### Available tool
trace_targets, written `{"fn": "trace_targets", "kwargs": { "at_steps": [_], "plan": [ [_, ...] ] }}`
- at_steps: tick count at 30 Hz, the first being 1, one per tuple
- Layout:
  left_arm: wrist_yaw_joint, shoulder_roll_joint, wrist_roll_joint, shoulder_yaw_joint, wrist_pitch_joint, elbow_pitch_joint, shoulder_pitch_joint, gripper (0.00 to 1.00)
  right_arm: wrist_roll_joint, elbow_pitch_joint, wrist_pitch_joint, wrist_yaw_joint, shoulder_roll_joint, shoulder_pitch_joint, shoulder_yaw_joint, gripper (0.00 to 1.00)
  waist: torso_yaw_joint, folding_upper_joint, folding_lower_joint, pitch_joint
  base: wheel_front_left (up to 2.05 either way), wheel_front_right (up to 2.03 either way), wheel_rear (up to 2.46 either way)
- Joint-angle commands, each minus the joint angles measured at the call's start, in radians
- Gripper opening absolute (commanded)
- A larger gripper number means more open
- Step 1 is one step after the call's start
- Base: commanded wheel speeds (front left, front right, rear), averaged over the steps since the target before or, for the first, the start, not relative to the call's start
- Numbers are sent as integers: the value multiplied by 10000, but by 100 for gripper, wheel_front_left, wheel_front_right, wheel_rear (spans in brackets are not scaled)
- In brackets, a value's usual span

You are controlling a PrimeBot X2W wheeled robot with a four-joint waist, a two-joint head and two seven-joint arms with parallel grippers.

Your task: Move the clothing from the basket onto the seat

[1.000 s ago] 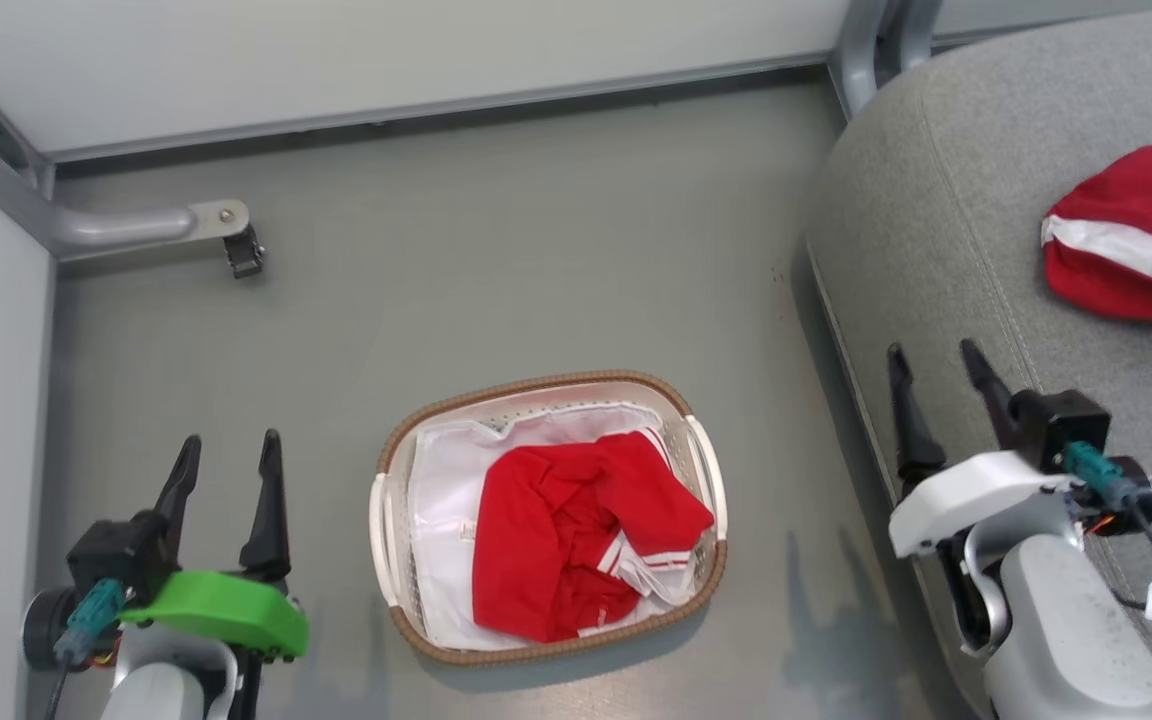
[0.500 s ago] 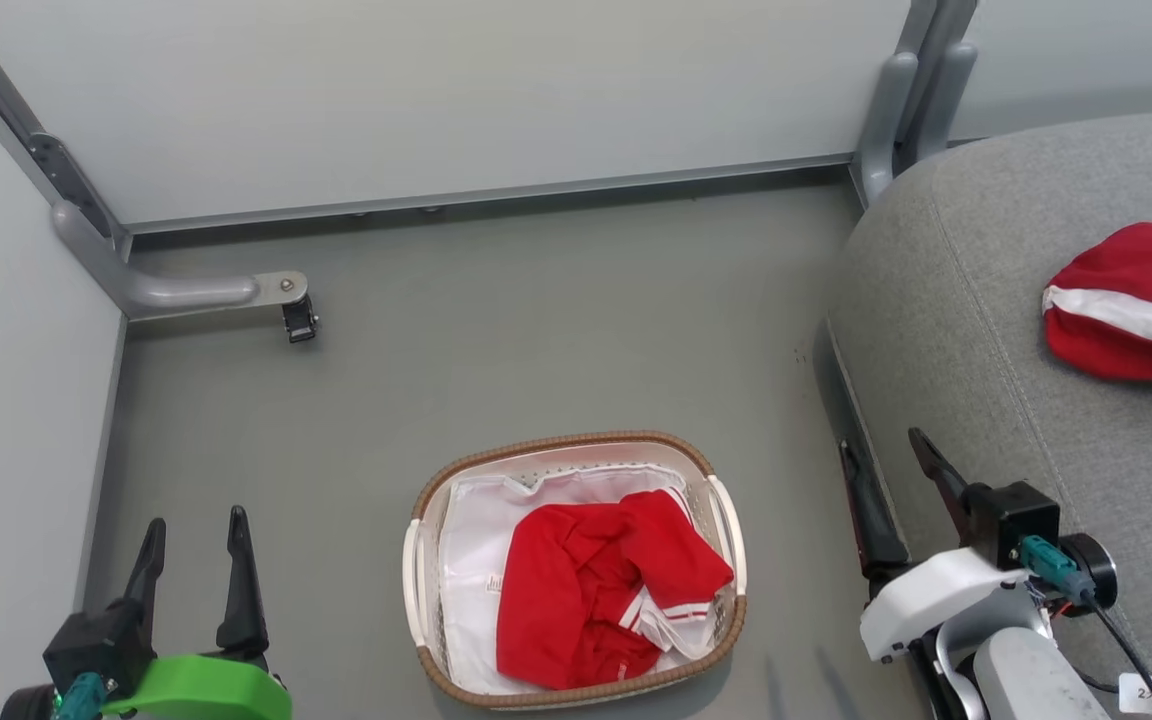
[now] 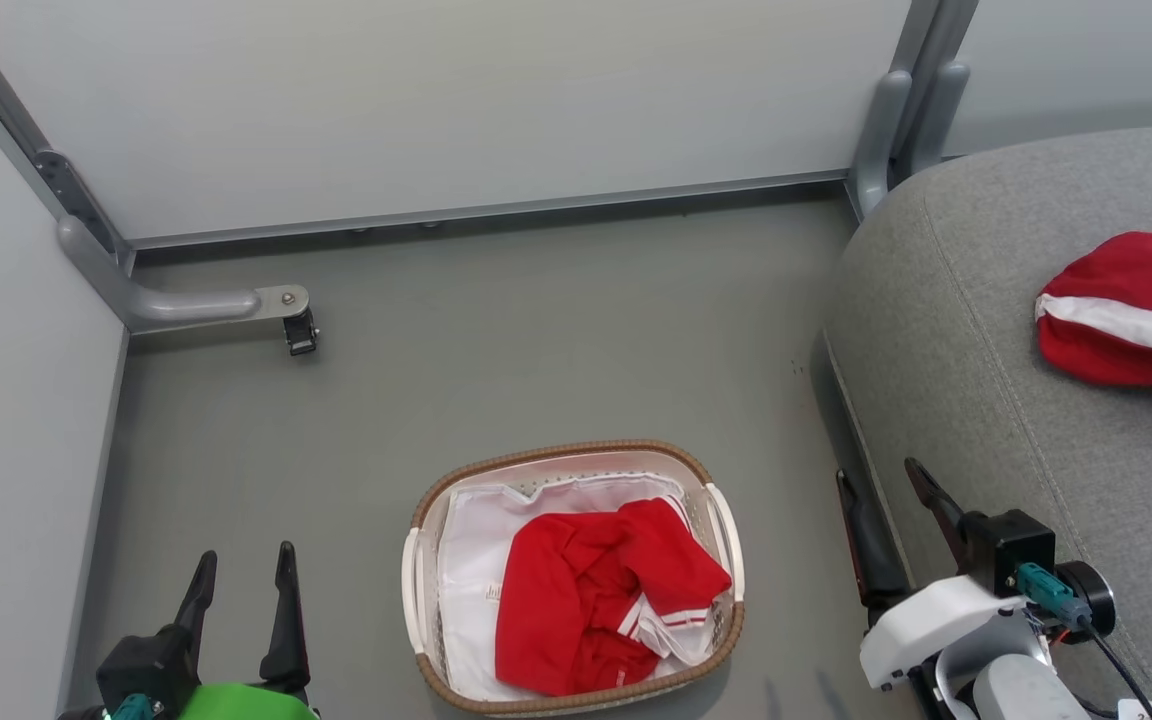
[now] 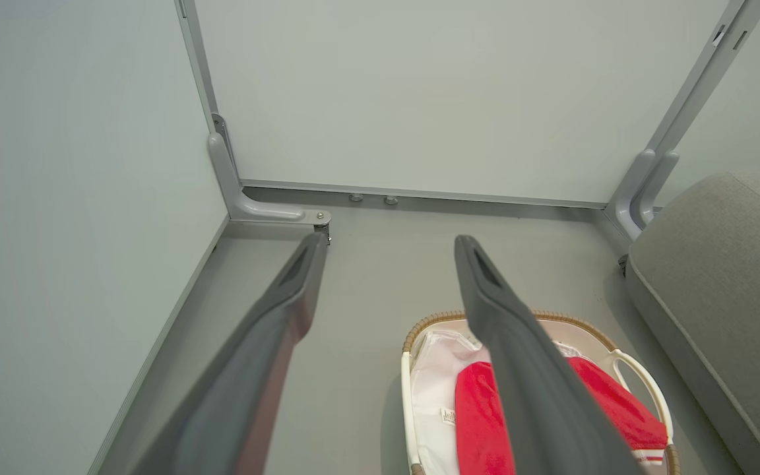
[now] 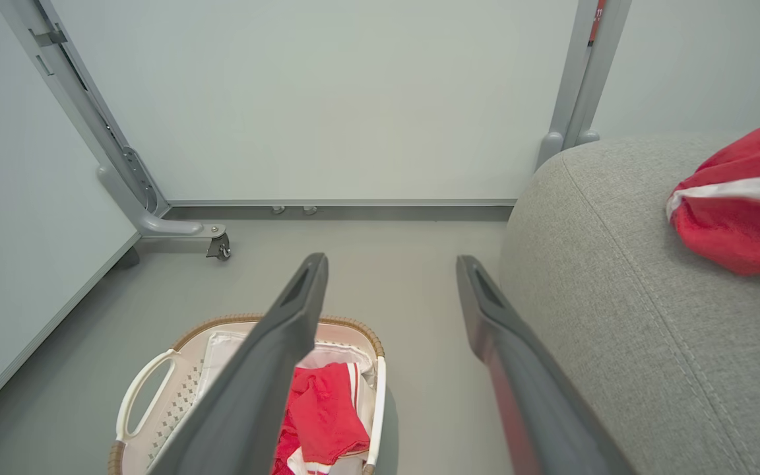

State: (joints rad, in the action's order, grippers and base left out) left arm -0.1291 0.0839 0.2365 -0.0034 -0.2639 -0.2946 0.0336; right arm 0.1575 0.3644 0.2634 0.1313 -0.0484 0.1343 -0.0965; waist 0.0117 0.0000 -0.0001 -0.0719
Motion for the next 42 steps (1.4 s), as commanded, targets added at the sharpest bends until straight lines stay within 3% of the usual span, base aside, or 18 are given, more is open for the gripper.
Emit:
{"fn": "trace_targets", "kwargs": {
  "at_steps": [1, 10, 25, 31, 42],
  "plan": [
    [-30, 128, 57, -86, -7, -47, -189, 100, 34, -52, 18, -10, -44, 176, 10, 100, -99, 0, 1, -200, 0, 0, 0],
    [-30, 527, 486, -932, -7, -371, -1162, 100, 517, -620, 18, -12, -47, 1374, -215, 100, -911, 0, 1, -1853, 0, 0, 0],
    [-30, 1892, 1521, -3615, -7, -1709, -3787, 100, 1293, -2435, 19, -10, -34, 3460, -602, 100, -2371, 0, 1, -5005, 0, 0, 0],
    [-30, 2403, 1929, -4875, -7, -2393, -4863, 100, 1653, -2980, 17, -10, -30, 4048, -640, 100, -2670, 0, 1, -5928, 0, 0, 0],
    [-31, 2693, 2652, -6917, -7, -3465, -6903, 100, 2191, -3591, 19, -10, -31, 4843, -843, 100, -2795, 0, 1, -7180, 0, 0, 0]
  ]
}}
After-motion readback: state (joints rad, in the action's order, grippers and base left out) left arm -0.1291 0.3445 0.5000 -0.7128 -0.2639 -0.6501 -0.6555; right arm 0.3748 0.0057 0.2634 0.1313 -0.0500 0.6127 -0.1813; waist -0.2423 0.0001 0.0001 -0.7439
